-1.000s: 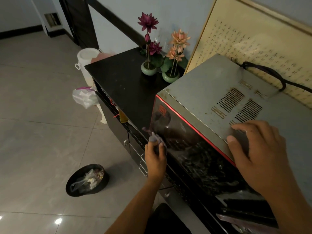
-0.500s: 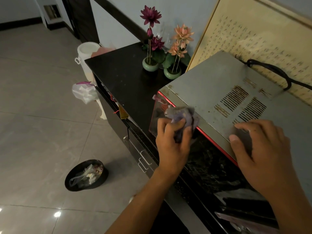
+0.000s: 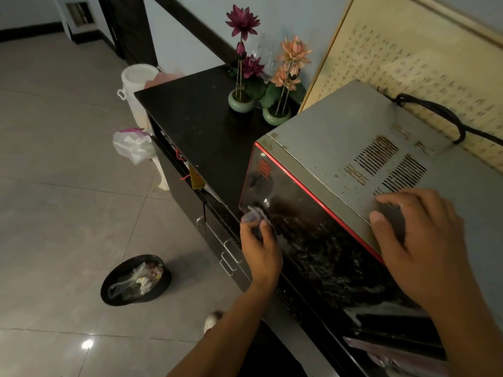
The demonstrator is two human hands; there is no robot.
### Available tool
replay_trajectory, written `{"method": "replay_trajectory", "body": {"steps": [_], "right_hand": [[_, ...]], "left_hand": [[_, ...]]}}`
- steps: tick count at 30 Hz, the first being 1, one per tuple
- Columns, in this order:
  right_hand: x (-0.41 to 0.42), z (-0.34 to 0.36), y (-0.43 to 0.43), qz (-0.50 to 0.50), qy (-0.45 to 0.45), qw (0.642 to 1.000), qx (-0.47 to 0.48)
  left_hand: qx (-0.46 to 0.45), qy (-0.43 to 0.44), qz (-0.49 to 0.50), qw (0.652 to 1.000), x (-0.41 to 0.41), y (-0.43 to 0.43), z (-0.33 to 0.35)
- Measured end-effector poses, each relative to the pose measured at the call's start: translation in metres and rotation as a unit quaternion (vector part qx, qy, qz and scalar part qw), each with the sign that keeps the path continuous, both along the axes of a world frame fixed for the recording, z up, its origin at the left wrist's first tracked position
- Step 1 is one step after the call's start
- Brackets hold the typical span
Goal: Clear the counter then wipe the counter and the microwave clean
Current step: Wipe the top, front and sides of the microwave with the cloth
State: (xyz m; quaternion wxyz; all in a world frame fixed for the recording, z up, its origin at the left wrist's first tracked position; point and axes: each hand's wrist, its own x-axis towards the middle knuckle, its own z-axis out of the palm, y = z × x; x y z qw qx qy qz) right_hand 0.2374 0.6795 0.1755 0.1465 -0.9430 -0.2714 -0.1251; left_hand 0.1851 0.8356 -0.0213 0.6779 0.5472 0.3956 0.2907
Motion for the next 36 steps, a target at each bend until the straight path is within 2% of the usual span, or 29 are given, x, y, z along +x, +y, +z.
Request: {"method": "replay_trajectory", "body": {"steps": [5,8,10,12,15,17,19,23,25,27,29,31,34,36], "right_hand": [[0.001,-0.002,-0.001,0.006,-0.005,1.000,0.005],[0.001,-0.002,-0.001,0.006,-0.004,1.000,0.002],[0.000,-0.002,-0.001,0.007,-0.005,1.000,0.002],[-0.001,-0.002,0.000,0.002,-0.004,1.000,-0.003],[-0.002,-0.001,0.000,-0.001,-0.006,1.000,-0.005],[-0.001,-0.001,0.001,-0.002,-0.004,1.000,-0.002],[-0.001,-0.001,0.001,-0.003,-0.004,1.000,-0.001],[-0.002,-0.001,0.001,-0.001,-0.008,1.000,-0.004],[-0.001,-0.002,0.001,-0.003,-0.009,1.000,-0.007],[-0.001,-0.002,0.001,-0.005,-0.012,1.000,-0.009],[-0.001,-0.003,0.000,-0.003,-0.014,1.000,-0.009],[0.000,-0.003,0.000,-0.001,-0.014,1.000,-0.009],[0.000,-0.003,-0.001,-0.004,-0.011,1.000,-0.006],[-0.001,-0.002,0.000,-0.003,-0.008,1.000,-0.002]], "left_hand": [[0.172,-0.151,-0.025,0.973,0.002,-0.002,0.070],[0.290,-0.170,-0.040,0.941,0.000,-0.001,0.070],[0.346,-0.148,-0.052,0.925,-0.003,0.005,0.047],[0.329,-0.107,-0.063,0.936,-0.006,0.006,0.018],[0.179,-0.017,-0.080,0.980,-0.013,-0.002,-0.024],[0.081,0.046,-0.079,0.993,-0.015,-0.006,-0.045],[0.024,0.086,-0.066,0.994,-0.013,-0.009,-0.053],[-0.014,0.075,-0.004,0.997,-0.003,-0.015,-0.025],[0.005,0.024,0.011,1.000,0.000,-0.012,0.001],[0.068,-0.045,0.010,0.997,0.001,-0.011,0.030],[0.166,-0.138,-0.013,0.976,-0.001,-0.012,0.059],[0.255,-0.215,-0.040,0.942,-0.002,-0.012,0.072],[0.337,-0.219,-0.065,0.914,-0.003,-0.005,0.055],[0.350,-0.175,-0.076,0.917,-0.008,-0.004,0.026]]}}
